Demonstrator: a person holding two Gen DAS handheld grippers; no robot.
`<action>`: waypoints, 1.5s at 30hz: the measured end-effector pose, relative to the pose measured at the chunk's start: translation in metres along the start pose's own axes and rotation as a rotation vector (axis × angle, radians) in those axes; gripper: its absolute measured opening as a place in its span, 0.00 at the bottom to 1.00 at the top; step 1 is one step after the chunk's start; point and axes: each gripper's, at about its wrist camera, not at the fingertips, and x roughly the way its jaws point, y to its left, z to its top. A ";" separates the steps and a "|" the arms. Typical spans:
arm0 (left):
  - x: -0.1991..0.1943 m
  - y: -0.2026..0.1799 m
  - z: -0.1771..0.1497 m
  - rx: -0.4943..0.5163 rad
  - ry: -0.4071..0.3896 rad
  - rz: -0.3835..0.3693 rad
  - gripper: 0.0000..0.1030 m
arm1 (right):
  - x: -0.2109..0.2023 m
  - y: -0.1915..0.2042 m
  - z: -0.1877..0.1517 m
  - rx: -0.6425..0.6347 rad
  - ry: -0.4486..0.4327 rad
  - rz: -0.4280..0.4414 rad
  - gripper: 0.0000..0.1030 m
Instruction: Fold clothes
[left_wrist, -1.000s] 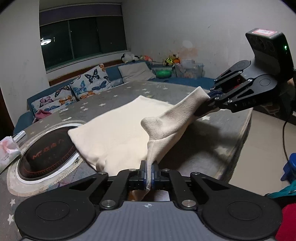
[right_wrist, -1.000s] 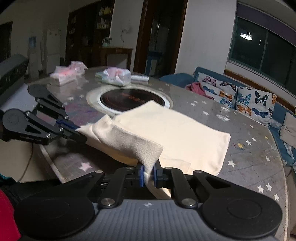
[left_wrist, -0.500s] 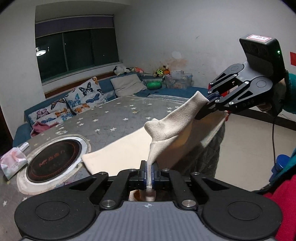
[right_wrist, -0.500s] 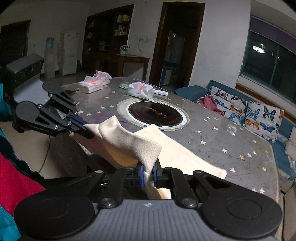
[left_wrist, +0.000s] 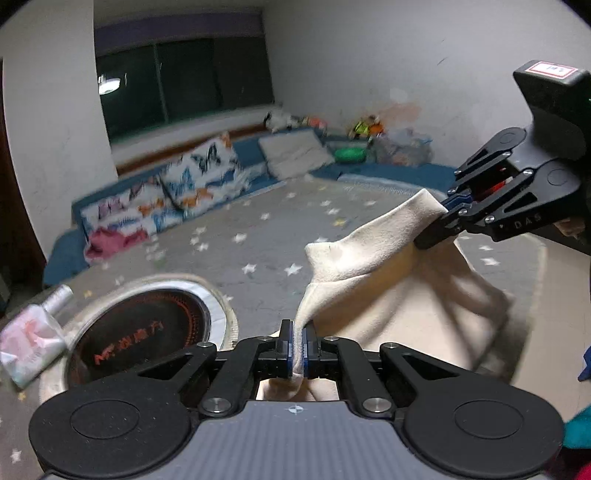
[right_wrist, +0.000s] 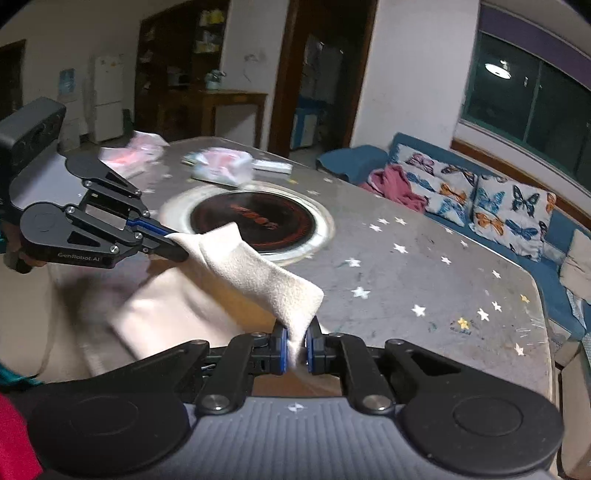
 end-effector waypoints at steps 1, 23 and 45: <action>0.012 0.004 0.000 -0.006 0.016 0.006 0.05 | 0.011 -0.007 0.003 0.011 0.009 -0.003 0.08; 0.059 -0.001 0.011 -0.078 0.042 0.043 0.17 | 0.044 -0.039 -0.029 0.306 -0.006 -0.116 0.27; 0.104 -0.015 0.012 -0.098 0.145 -0.017 0.20 | 0.056 -0.026 -0.036 0.266 0.017 -0.180 0.16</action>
